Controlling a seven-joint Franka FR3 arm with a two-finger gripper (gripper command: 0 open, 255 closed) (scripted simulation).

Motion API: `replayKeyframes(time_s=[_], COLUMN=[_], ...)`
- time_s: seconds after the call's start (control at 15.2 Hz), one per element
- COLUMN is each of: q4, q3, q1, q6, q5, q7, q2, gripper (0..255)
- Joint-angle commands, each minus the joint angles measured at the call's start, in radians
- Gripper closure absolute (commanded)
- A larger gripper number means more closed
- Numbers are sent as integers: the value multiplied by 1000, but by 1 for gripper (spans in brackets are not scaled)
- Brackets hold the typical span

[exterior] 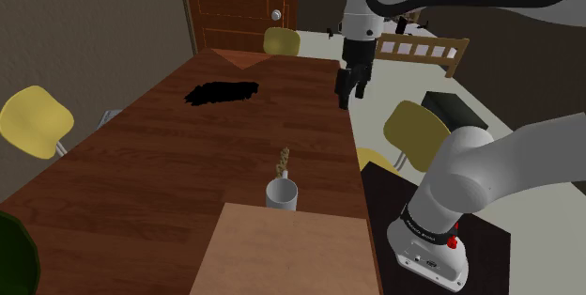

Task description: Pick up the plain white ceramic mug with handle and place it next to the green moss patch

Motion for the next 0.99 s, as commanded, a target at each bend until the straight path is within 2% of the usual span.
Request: replayKeyframes(time_s=[0.0,0.46,0.92], q4=[0,-108,-142], q3=[0,170,357], q1=[0,61,113], q6=[0,164,356], q5=[0,109,195], q7=[0,180,364], q2=[0,-4,92], gripper=[0,0,0])
